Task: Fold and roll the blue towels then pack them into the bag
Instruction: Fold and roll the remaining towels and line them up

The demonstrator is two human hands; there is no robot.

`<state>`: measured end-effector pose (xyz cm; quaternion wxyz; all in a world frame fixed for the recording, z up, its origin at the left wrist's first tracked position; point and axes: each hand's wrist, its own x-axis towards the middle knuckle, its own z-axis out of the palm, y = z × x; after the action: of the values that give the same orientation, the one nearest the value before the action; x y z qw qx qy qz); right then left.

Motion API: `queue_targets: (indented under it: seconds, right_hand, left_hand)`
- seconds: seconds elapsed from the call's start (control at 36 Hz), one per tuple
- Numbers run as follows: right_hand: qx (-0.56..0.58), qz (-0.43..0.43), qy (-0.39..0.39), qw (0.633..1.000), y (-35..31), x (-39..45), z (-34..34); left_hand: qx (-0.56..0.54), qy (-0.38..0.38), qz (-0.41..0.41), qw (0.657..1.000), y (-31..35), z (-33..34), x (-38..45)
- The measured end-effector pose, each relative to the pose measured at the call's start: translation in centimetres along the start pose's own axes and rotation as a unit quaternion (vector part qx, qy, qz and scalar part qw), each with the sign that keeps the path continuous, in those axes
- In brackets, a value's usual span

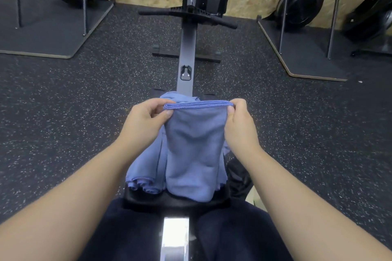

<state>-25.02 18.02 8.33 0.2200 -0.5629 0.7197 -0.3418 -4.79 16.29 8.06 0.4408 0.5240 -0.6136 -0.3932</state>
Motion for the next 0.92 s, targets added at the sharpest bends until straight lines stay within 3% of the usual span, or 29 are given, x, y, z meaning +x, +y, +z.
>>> queue_targets:
  seconds: [0.19,0.39,0.61,0.81,0.92]
  right_hand:
    - [-0.007,0.001,-0.006,1.000,1.0,4.3,2.2]
    - [0.008,0.019,-0.002,1.000,2.8,8.1,4.7]
    - [-0.001,0.037,-0.009,0.999,4.8,11.5,8.0]
    - [-0.013,0.051,-0.014,0.999,6.3,13.8,10.0]
    - [-0.001,0.059,-0.060,0.996,6.7,14.4,10.4]
  left_hand:
    - [0.021,0.030,-0.004,0.999,-2.1,1.1,4.4]
    - [-0.048,0.048,-0.082,0.994,-5.0,3.0,8.5]
    - [-0.067,0.067,-0.117,0.989,-8.8,4.8,11.4]
    - [-0.027,0.069,-0.099,0.992,-10.6,5.6,12.0]
    - [0.064,0.047,-0.112,0.991,-11.2,5.7,11.9]
